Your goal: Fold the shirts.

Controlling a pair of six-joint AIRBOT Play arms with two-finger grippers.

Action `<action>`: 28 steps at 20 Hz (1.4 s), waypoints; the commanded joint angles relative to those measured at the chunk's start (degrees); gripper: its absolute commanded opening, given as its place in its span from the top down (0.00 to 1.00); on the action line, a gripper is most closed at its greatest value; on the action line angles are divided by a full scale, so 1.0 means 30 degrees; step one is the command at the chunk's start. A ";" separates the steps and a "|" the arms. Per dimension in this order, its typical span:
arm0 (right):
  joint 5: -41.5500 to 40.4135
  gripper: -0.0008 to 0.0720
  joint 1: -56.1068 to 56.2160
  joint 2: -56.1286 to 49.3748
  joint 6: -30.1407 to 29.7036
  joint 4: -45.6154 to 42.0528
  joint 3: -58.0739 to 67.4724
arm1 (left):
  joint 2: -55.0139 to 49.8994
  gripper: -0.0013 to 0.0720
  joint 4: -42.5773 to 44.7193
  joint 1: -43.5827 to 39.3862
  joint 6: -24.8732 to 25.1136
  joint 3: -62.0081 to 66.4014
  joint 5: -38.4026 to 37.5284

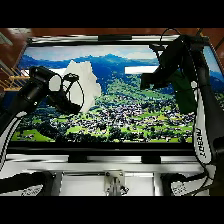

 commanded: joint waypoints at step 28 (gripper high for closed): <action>-0.1887 0.12 0.0029 0.1639 0.0080 0.0015 -0.1909 | -0.1559 0.89 -0.0634 0.0007 -0.0430 -0.0044 0.1348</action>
